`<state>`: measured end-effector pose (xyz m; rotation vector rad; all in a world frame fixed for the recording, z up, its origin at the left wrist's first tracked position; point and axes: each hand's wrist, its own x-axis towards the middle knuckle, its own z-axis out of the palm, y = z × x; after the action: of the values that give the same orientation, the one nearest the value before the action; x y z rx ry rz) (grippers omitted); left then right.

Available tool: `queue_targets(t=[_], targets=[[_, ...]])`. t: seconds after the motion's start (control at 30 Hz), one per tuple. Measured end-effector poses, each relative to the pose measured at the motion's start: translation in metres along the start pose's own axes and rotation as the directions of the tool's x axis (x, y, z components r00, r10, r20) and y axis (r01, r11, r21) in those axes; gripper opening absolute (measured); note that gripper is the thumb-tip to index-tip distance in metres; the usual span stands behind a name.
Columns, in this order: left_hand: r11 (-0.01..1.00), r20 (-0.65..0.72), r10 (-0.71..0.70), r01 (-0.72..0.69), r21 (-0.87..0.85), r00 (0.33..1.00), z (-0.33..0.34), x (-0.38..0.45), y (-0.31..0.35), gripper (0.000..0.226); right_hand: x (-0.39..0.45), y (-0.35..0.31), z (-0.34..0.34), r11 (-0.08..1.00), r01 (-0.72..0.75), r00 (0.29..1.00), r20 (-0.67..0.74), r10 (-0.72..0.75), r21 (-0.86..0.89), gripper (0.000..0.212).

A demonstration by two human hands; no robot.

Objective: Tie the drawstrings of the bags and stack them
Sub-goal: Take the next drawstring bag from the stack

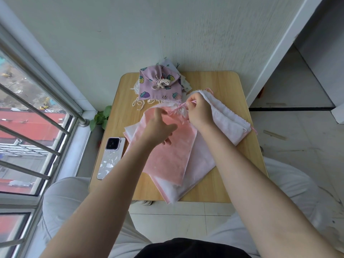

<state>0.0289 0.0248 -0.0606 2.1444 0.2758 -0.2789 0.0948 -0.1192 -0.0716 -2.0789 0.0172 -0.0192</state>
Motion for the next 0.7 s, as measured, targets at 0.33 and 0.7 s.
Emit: queue_targets(t=[0.33,0.7], targets=[[0.819,0.097,-0.37,0.373,-0.437,0.924,0.01,0.011,-0.014,0.033,-0.003,-0.013,-0.002,0.99,0.135,0.989,0.072,-0.132,-0.049,0.008],[0.877,-0.298,-0.456,0.365,-0.312,0.839,-0.019,0.02,-0.044,0.036,-0.034,-0.013,0.035,0.907,0.177,0.473,0.841,0.262,-0.382,0.01]])
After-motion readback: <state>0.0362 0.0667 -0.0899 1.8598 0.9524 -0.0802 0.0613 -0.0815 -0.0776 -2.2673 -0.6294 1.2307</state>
